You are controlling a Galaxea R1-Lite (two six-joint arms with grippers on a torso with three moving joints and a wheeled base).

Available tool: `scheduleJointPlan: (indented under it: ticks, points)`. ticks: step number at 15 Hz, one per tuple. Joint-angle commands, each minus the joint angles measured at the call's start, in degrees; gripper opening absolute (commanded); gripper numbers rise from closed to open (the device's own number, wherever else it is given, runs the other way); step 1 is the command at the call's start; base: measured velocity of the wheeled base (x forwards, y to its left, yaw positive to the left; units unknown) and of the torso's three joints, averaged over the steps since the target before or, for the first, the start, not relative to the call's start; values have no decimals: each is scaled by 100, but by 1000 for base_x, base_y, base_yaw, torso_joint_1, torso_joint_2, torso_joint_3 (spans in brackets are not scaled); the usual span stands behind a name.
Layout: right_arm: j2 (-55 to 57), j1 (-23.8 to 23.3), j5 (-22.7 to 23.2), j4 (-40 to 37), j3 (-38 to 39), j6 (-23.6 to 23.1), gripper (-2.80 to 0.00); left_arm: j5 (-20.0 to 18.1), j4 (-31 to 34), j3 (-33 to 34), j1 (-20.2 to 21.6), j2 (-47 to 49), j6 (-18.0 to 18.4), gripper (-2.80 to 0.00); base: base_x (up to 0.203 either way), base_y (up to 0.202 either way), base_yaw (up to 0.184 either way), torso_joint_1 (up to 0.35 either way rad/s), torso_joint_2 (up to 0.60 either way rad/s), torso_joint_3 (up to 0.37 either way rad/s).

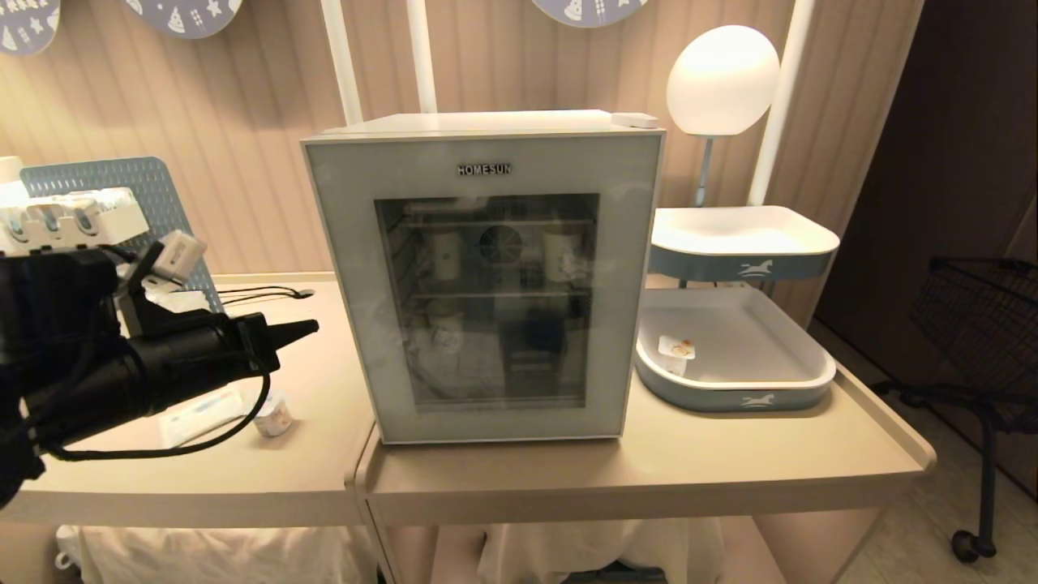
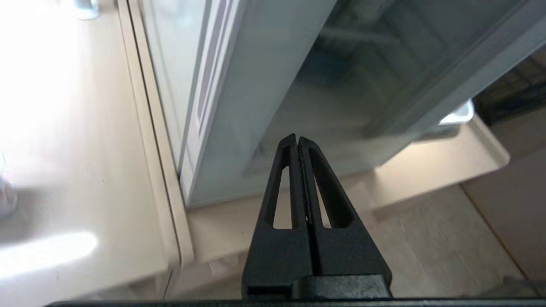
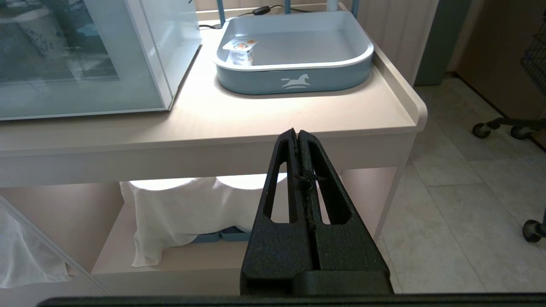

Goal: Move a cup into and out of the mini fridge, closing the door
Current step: Open the freezer door

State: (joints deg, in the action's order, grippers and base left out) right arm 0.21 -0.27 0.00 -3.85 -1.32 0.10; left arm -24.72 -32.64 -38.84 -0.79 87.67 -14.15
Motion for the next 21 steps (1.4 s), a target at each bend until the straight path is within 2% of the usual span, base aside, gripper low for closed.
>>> scheduleJointPlan:
  ticks: [1,3,4,7,11,12,15,18,20,21]
  points:
    - [6,0,0,-1,0,-1,-280,-22,-21,334,0,49,173,-280,0,0,0,0,0,0]
    - [-12,0,0,2,0,-1,-280,-11,-67,808,-1,52,580,-280,0,0,0,0,0,0]
    - [-12,0,0,7,0,-1,-280,-11,-241,978,0,57,647,-280,0,0,0,0,0,0]
    - [-12,0,0,7,0,-1,-280,-48,-1020,1436,-46,180,742,-280,0,0,0,0,0,0]
    - [-12,0,0,7,1,-1,-280,-105,-1835,1642,-166,610,810,-280,0,0,0,0,0,0]
    - [-12,0,0,7,0,-1,-280,-120,-1898,1656,-87,657,956,-280,0,0,0,0,0,0]
    - [-12,0,0,7,0,-1,-280,-482,-1919,1624,87,1004,1386,-280,0,0,0,0,0,0]
    - [-12,0,0,7,0,-1,-280,-564,-1932,1727,243,1316,1826,-280,0,0,0,0,0,0]
    - [-12,0,0,7,9,-1,-280,-673,-1933,1726,496,1280,1856,-280,0,0,0,0,0,0]
    - [-12,0,0,7,4,-1,-280,-922,-1931,1708,556,1211,1859,-280,0,0,0,0,0,0]
